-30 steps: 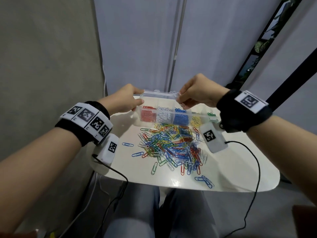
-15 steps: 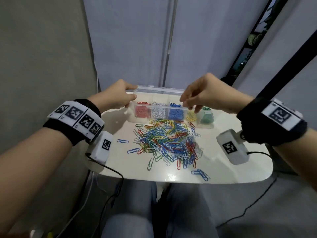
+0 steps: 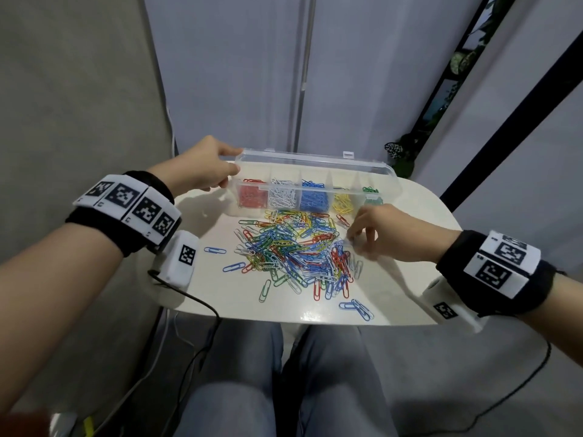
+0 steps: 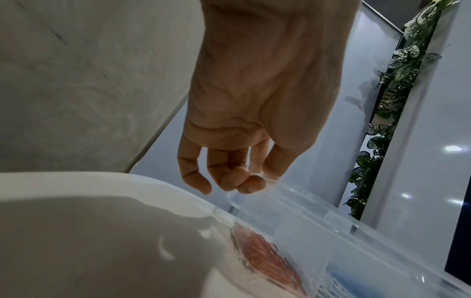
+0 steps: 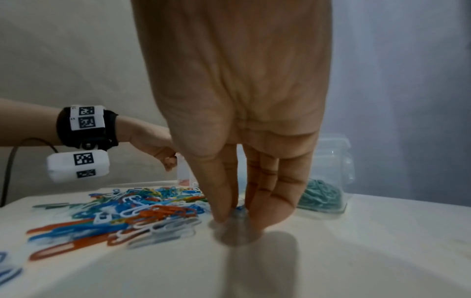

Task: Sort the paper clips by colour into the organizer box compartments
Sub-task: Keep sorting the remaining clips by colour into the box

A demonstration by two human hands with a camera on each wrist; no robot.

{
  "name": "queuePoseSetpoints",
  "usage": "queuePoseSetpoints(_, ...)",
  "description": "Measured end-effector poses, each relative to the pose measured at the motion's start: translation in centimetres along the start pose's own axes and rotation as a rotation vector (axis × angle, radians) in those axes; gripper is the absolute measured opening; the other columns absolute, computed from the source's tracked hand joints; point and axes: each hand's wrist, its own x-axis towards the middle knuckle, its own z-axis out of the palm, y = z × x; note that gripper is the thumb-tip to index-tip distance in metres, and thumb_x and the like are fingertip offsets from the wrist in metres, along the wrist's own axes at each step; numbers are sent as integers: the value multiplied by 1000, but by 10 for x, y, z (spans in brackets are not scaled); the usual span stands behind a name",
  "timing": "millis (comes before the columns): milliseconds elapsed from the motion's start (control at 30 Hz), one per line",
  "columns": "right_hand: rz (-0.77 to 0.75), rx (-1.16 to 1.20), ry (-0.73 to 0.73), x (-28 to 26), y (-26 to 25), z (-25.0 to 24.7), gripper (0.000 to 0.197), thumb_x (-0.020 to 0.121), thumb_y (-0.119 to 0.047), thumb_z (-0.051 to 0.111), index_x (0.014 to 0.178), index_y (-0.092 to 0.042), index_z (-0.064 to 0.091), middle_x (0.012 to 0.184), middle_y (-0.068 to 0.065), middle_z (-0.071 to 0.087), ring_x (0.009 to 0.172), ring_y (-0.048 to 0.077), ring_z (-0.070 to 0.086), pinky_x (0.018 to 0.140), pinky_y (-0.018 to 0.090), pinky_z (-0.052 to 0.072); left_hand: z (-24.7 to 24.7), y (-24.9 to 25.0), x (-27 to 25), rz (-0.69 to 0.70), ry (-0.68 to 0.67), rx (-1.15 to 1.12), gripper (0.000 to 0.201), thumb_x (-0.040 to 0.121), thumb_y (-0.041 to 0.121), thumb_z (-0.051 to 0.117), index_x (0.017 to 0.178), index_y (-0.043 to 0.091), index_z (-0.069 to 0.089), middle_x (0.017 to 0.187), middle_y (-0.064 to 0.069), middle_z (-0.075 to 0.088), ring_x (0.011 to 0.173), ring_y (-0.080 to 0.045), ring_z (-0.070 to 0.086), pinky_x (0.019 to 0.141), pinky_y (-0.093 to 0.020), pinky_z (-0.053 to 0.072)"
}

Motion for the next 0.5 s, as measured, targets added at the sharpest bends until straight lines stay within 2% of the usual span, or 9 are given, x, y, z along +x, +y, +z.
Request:
queuePoseSetpoints(67, 15, 36, -29, -3, 3, -3, 19, 73, 2, 67, 80, -13, 76, 79, 4, 69, 60, 4, 56, 60, 18, 43, 0, 0, 0, -4, -1, -3, 48, 95, 13, 55, 142, 21, 48, 64, -10, 54, 56, -19, 43, 57, -28, 40)
queuePoseSetpoints(133, 21, 74, 0, -3, 5, -5, 18, 73, 1, 70, 79, -14, 77, 80, -1, 69, 59, -1, 55, 58, 13, 40, 0, 0, 1, -7, 3, -4, 48, 95, 13, 55, 142, 21, 48, 64, -10, 55, 56, -20, 43, 57, -28, 40)
queuePoseSetpoints(167, 26, 84, 35, -1, 5, -5, 16, 75, -2, 71, 84, -14, 76, 83, -3, 68, 61, -2, 54, 58, 12, 39, 0, 0, 1, -8, 5, -2, 48, 95, 13, 55, 142, 21, 48, 63, -10, 55, 56, -20, 43, 57, -28, 40)
queuePoseSetpoints(233, 31, 62, 108, 5, 4, -3, 21, 81, -9, 71, 101, -12, 74, 88, -2, 65, 65, 2, 52, 60, 15, 39, 0, 0, 0, -10, 6, 2, 48, 95, 13, 55, 142, 21, 48, 63, -10, 54, 56, -20, 42, 57, -28, 40)
queuePoseSetpoints(267, 36, 32, 135, 10, 3, -2, 21, 85, -12, 69, 105, -10, 73, 88, 1, 66, 66, 10, 54, 63, 21, 40, 0, 0, 0, -11, 6, 1, 48, 95, 13, 55, 142, 21, 48, 64, -10, 54, 56, -20, 42, 57, -28, 40)
queuePoseSetpoints(333, 61, 2, 165, 19, -1, 1, 18, 91, -16, 62, 102, -7, 73, 88, 8, 71, 69, 20, 55, 66, 29, 42, 0, 1, -1, -13, 8, 3, 48, 95, 13, 55, 142, 22, 48, 64, -10, 55, 56, -20, 42, 58, -29, 40)
queuePoseSetpoints(433, 97, 20, 171, 30, -6, 4, 19, 92, -17, 59, 95, -8, 75, 88, 9, 73, 67, 20, 54, 64, 26, 39, -1, 1, -1, -13, 8, 15, 48, 95, 14, 55, 142, 23, 48, 64, -10, 55, 56, -19, 43, 57, -28, 40)
queuePoseSetpoints(500, 102, 12, 172, 35, -9, 5, 17, 90, -15, 60, 90, -8, 76, 87, 6, 71, 73, 22, 58, 66, 29, 44, -1, 2, -1, -14, 7, 16, 48, 95, 14, 55, 142, 23, 47, 64, -10, 55, 56, -19, 42, 57, -28, 39)
